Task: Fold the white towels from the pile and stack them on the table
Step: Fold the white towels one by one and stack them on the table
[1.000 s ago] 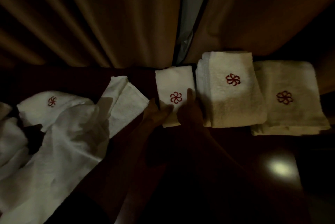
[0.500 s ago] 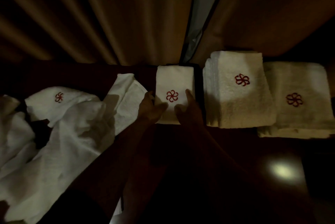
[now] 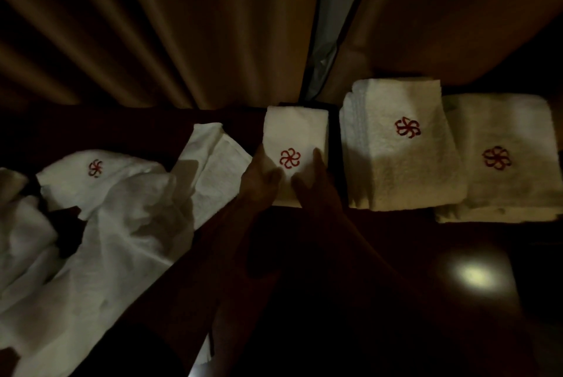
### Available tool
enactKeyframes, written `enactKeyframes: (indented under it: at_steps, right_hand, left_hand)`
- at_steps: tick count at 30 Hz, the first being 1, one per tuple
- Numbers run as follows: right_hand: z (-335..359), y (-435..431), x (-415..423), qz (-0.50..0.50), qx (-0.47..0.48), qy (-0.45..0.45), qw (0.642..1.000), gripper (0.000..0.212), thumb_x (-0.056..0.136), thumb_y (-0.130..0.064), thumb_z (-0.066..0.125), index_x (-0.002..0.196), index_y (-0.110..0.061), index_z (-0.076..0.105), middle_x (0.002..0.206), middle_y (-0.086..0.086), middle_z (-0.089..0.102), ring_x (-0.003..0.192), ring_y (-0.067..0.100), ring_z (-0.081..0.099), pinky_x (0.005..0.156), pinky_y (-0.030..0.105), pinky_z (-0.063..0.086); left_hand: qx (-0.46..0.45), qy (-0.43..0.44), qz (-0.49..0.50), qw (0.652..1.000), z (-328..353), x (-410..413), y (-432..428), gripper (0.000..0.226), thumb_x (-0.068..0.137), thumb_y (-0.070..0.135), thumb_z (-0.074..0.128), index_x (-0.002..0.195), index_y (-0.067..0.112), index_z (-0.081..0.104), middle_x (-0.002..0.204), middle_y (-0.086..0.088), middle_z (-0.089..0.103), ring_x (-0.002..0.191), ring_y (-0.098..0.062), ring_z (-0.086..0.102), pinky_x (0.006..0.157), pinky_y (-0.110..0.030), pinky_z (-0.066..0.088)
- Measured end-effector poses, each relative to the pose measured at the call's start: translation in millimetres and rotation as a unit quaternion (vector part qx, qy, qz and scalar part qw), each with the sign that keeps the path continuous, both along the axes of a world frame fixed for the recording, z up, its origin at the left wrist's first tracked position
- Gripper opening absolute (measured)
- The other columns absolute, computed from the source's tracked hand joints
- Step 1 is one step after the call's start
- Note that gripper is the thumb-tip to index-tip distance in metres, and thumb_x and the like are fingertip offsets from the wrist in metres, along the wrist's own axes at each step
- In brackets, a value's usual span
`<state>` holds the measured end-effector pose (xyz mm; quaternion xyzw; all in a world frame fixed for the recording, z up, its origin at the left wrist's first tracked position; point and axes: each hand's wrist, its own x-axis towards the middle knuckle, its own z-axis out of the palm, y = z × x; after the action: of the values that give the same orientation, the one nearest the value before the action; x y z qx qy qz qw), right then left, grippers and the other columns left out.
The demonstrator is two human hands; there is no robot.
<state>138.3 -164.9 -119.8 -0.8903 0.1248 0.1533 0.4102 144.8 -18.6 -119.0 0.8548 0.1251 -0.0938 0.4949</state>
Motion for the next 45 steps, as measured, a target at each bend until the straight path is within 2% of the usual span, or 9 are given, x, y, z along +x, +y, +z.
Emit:
enactKeyframes:
  at_steps: [6, 12, 17, 21, 24, 32, 39, 42, 45]
  right_hand:
    - [2.9, -7.9, -0.3, 0.017, -0.031, -0.033, 0.999, 0.084, 0.094, -0.05, 0.059, 0.158, -0.037, 0.005, 0.163, 0.011, 0.016, 0.145, 0.033, 0.03, 0.11, 0.05, 0.038]
    - [6.5, -10.1, -9.2, 0.047, -0.05, -0.047, 0.997, 0.08, 0.098, -0.046, 0.056, 0.16, -0.026, 0.008, 0.164, 0.013, 0.016, 0.147, 0.032, 0.027, 0.114, 0.053, 0.036]
    - [29.6, 11.2, -8.2, 0.103, -0.129, -0.181, 0.97, 0.057, 0.098, -0.049, 0.044, 0.138, -0.009, 0.056, 0.16, 0.013, 0.031, 0.149, 0.032, 0.025, 0.114, 0.054, 0.035]
    - [41.7, 50.8, -12.2, 0.109, -0.072, -0.171, 0.977, 0.072, 0.09, -0.053, 0.051, 0.151, -0.015, 0.041, 0.16, 0.009, 0.032, 0.149, 0.03, 0.025, 0.113, 0.055, 0.035]
    - [46.6, 87.4, -23.9, 0.182, -0.072, -0.19, 0.962, 0.071, 0.09, -0.043, 0.064, 0.151, -0.016, 0.04, 0.158, 0.009, 0.036, 0.146, 0.029, 0.031, 0.111, 0.051, 0.038]
    - [48.5, 174.6, -80.7, 0.308, 0.053, -0.002, 0.95, 0.048, 0.088, -0.032, 0.072, 0.13, -0.015, 0.058, 0.128, 0.004, 0.063, 0.115, 0.022, 0.061, 0.097, 0.036, 0.051]
    - [21.1, 196.5, -135.4, 0.305, 0.023, 0.096, 0.947, 0.022, 0.088, -0.028, 0.068, 0.107, -0.017, 0.069, 0.113, 0.003, 0.069, 0.107, 0.021, 0.065, 0.083, 0.025, 0.049]
    - [21.0, 192.6, -149.7, 0.258, 0.043, 0.092, 0.961, 0.018, 0.092, -0.019, 0.059, 0.106, -0.016, 0.07, 0.115, 0.004, 0.069, 0.108, 0.021, 0.064, 0.084, 0.027, 0.049]
    - [29.1, 187.5, -157.2, 0.241, 0.056, 0.082, 0.965, 0.014, 0.091, -0.02, 0.062, 0.103, -0.019, 0.069, 0.111, 0.002, 0.068, 0.103, 0.018, 0.064, 0.089, 0.033, 0.054]
  left_hand:
    - [0.072, -0.007, -0.029, 0.997, 9.1, -1.4, -0.4, 0.088, 0.09, 0.054, 0.057, 0.158, 0.018, 0.014, 0.154, -0.01, 0.037, 0.138, -0.025, 0.041, 0.114, -0.046, 0.037]
    - [0.122, -0.027, -0.06, 0.99, 4.6, -16.5, -4.1, 0.071, 0.1, 0.051, 0.047, 0.159, 0.026, 0.016, 0.164, -0.005, 0.018, 0.147, -0.022, 0.025, 0.116, -0.027, 0.021]
    - [0.133, -0.042, -0.042, 0.989, 20.3, -18.3, 15.4, 0.071, 0.093, 0.071, 0.04, 0.151, 0.032, 0.031, 0.154, -0.003, 0.04, 0.138, -0.022, 0.043, 0.111, -0.043, 0.041]
    - [0.176, -0.115, 0.001, 0.978, 40.8, -37.1, 48.9, 0.061, 0.094, 0.038, 0.061, 0.144, 0.007, 0.046, 0.145, -0.015, 0.051, 0.132, -0.03, 0.05, 0.109, -0.033, 0.036]
    - [0.256, -0.083, -0.003, 0.963, 49.3, -49.9, 90.9, 0.061, 0.09, 0.036, 0.064, 0.145, 0.014, 0.047, 0.149, -0.011, 0.047, 0.134, -0.029, 0.047, 0.109, -0.039, 0.04]
    - [0.376, -0.034, 0.071, 0.923, 62.5, -116.6, 183.4, 0.077, 0.076, 0.036, 0.072, 0.142, 0.01, 0.044, 0.145, -0.017, 0.043, 0.134, -0.038, 0.04, 0.1, -0.054, 0.041]
    - [0.24, 0.078, 0.084, 0.964, 57.5, -174.6, 220.2, 0.104, 0.078, 0.058, 0.073, 0.156, 0.026, 0.013, 0.164, -0.01, 0.009, 0.148, -0.035, 0.022, 0.112, -0.052, 0.038]
    - [0.23, 0.088, 0.079, 0.966, 61.7, -191.3, 223.7, 0.105, 0.078, 0.054, 0.075, 0.156, 0.02, 0.014, 0.161, -0.014, 0.019, 0.146, -0.034, 0.026, 0.111, -0.05, 0.039]
    - [0.27, 0.056, 0.034, 0.961, 61.1, -203.5, 227.0, 0.072, 0.079, 0.036, 0.076, 0.138, 0.01, 0.043, 0.138, -0.014, 0.046, 0.126, -0.035, 0.047, 0.096, -0.044, 0.047]
